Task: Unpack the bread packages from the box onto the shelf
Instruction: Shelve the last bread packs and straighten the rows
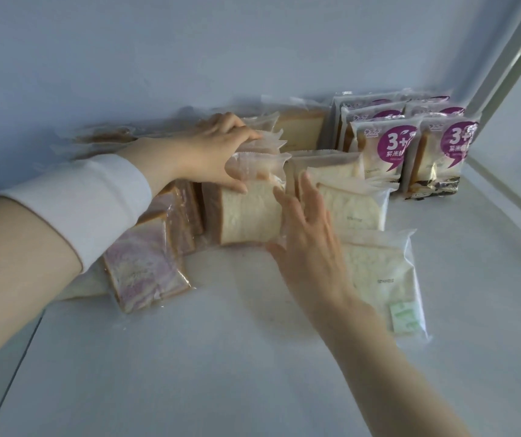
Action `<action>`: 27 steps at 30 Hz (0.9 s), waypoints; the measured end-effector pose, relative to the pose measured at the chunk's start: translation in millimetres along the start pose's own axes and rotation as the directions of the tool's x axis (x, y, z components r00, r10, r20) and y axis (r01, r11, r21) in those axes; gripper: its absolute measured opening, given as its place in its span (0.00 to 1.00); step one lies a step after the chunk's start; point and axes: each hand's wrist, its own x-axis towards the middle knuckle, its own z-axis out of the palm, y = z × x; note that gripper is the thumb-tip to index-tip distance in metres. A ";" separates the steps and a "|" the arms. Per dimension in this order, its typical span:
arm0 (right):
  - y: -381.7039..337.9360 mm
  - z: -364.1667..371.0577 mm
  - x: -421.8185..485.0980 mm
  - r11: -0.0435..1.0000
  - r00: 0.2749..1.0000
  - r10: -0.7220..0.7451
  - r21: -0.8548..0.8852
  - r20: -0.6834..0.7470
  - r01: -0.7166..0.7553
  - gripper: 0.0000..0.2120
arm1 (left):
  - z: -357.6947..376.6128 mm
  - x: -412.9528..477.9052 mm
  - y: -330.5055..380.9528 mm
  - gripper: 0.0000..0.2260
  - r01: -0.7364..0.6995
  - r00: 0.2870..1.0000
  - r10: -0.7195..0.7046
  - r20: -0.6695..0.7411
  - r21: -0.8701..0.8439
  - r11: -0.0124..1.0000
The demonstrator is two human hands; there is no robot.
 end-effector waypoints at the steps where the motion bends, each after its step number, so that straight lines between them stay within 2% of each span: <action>1: 10.0 -13.6 -12.1 1.000 0.996 0.012 0.021 -0.092 -0.010 0.35 | -0.6 -0.5 3.3 0.42 0.017 1.000 -0.017 0.023 0.013 1.000; 3: 35.0 -39.5 -36.3 0.994 0.975 0.107 -0.007 -0.197 -0.111 0.39 | -2.2 -1.2 10.1 0.41 0.038 0.998 -0.040 0.055 0.036 0.999; 4: 48.2 -50.1 -46.0 0.980 0.966 0.194 -0.001 -0.173 -0.198 0.43 | -3.2 -1.4 13.3 0.42 0.047 0.997 -0.050 0.063 0.046 0.998; 5: 60.9 -58.0 -53.2 0.949 0.945 0.315 0.041 -0.090 -0.313 0.47 | -4.2 -1.1 16.0 0.42 0.059 0.996 -0.062 0.066 0.053 0.997; 7: 81.8 -60.9 -61.9 0.827 0.850 0.515 0.196 0.115 -0.527 0.55 | -5.4 0.3 20.1 0.43 0.090 0.993 -0.095 0.068 0.064 0.994; 9: 91.6 -56.2 -62.7 0.688 0.777 0.569 0.363 0.267 -0.629 0.57 | -5.6 0.8 24.2 0.44 0.123 0.989 -0.129 0.072 0.080 0.989; 11: 101.0 -51.3 -63.2 0.611 0.760 0.570 0.457 0.313 -0.646 0.51 | -3.1 0.1 27.5 0.44 0.149 0.985 -0.155 0.072 0.082 0.985; 12: 103.9 -51.4 -63.2 0.599 0.763 0.569 0.481 0.306 -0.640 0.45 | -1.7 -1.1 28.9 0.44 0.162 0.983 -0.168 0.070 0.083 0.983; 14: 104.9 -56.0 -62.2 0.641 0.805 0.550 0.507 0.222 -0.577 0.34 | 0.6 -4.0 32.9 0.43 0.187 0.980 -0.193 0.058 0.094 0.978; 15: 104.6 -59.8 -60.1 0.665 0.827 0.537 0.519 0.168 -0.537 0.32 | 0.8 -5.6 35.9 0.43 0.199 0.978 -0.205 0.046 0.107 0.974; 17: 104.7 -60.7 -47.7 0.651 0.849 0.518 0.599 0.100 -0.467 0.30 | 0.2 -7.6 43.3 0.42 0.214 0.975 -0.219 0.025 0.127 0.969; 21: 100.5 -40.1 -14.2 0.590 0.878 0.448 0.681 0.171 -0.434 0.31 | 4.3 -3.9 54.9 0.40 0.180 0.983 -0.184 0.022 0.102 0.978; 25: 97.8 -26.9 -0.6 0.565 0.896 0.389 0.712 0.216 -0.417 0.28 | -1.4 20.7 72.4 0.28 0.079 0.986 -0.098 -0.135 -0.139 0.987; 27: 100.9 -25.5 2.3 0.565 0.895 0.382 0.708 0.232 -0.424 0.28 | -9.4 47.9 83.9 0.19 0.091 0.989 -0.117 -0.086 -0.261 0.961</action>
